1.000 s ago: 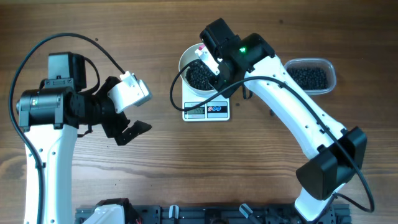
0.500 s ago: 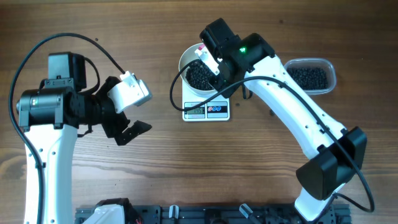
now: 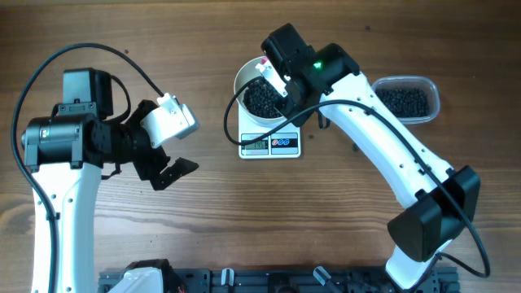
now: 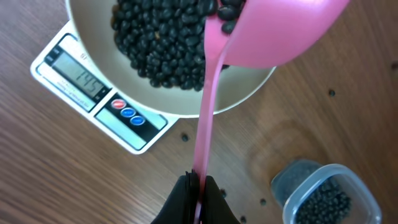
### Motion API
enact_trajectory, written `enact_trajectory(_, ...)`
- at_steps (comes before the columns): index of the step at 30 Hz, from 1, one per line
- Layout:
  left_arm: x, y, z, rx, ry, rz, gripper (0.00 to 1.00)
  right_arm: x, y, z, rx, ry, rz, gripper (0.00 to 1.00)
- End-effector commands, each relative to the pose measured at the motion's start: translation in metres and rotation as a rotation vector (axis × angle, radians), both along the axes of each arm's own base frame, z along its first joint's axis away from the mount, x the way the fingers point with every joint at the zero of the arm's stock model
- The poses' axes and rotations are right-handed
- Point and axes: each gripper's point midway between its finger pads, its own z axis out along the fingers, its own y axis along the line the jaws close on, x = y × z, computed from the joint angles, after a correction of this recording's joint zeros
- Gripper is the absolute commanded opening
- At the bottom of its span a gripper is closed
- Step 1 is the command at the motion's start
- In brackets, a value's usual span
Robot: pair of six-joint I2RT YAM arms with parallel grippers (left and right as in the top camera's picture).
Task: Scoop item into bowl and weigh 150g on scale
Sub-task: 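Move the pink scoop right toward the clear bean container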
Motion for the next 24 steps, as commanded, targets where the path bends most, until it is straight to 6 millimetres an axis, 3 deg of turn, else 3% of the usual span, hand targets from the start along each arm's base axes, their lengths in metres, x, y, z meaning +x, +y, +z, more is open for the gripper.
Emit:
enact_trajectory(1,0.001,-0.002,0.01,-0.014,-0.041,-0.018,1.0,0.011,-0.007,0.011,-0.087,-0.081,0.025,0.04)
enact_trajectory(4,0.001,-0.002,0.01,-0.014,-0.041,-0.018,1.0,0.003,0.003,0.003,-0.047,-0.035,0.046,0.04)
enact_trajectory(7,0.001,-0.002,0.01,-0.014,-0.041,-0.018,1.0,0.013,-0.01,0.01,-0.131,-0.104,0.021,0.04)
enact_trajectory(10,0.001,-0.002,0.01,-0.014,-0.041,-0.018,1.0,0.0,0.007,0.001,-0.041,-0.027,0.058,0.04)
enact_trajectory(14,0.001,-0.002,0.01,-0.014,-0.041,-0.018,1.0,0.01,-0.005,0.009,-0.133,-0.108,0.034,0.04)
enact_trajectory(18,0.001,-0.002,0.01,-0.014,-0.041,-0.018,1.0,0.003,0.006,0.004,-0.07,-0.06,0.056,0.04)
enact_trajectory(24,0.001,-0.002,0.01,-0.014,-0.041,-0.018,1.0,0.002,0.006,0.004,-0.065,-0.055,0.054,0.04)
